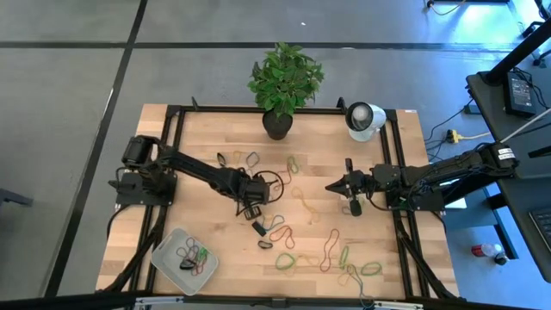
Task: Pick and place rubber bands into bin
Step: Put the blue rubber band into the gray bin
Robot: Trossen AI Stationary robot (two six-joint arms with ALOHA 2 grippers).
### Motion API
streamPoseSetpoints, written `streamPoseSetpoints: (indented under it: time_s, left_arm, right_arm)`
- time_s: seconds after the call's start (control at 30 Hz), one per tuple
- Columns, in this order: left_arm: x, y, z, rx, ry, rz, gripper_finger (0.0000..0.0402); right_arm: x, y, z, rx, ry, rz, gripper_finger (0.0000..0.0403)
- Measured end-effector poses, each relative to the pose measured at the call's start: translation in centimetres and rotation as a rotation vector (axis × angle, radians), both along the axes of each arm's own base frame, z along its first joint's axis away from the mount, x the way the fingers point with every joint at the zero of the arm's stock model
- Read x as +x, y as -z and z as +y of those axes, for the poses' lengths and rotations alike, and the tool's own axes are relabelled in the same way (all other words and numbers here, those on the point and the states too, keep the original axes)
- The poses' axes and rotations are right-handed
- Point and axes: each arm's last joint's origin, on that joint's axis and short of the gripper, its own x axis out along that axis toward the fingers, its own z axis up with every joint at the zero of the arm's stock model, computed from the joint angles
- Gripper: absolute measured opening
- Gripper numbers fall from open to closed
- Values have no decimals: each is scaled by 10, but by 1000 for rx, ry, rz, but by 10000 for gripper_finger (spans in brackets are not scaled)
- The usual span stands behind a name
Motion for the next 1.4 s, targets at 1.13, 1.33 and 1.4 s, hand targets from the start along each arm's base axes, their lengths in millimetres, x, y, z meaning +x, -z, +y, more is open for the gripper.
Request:
streamPoseSetpoints:
  time_s: [1.13,1.33,1.4]
  left_arm:
    - [-167,-96,-171,-465,-386,-126,2]
    - [-195,-81,-184,-494,-505,-58,2]
    - [-199,-74,-185,-472,-504,-28,2]
  right_arm:
    - [0,1,0,2,1,6,9]
    - [0,1,0,5,3,6,9]
    - [0,1,0,5,2,7,9]
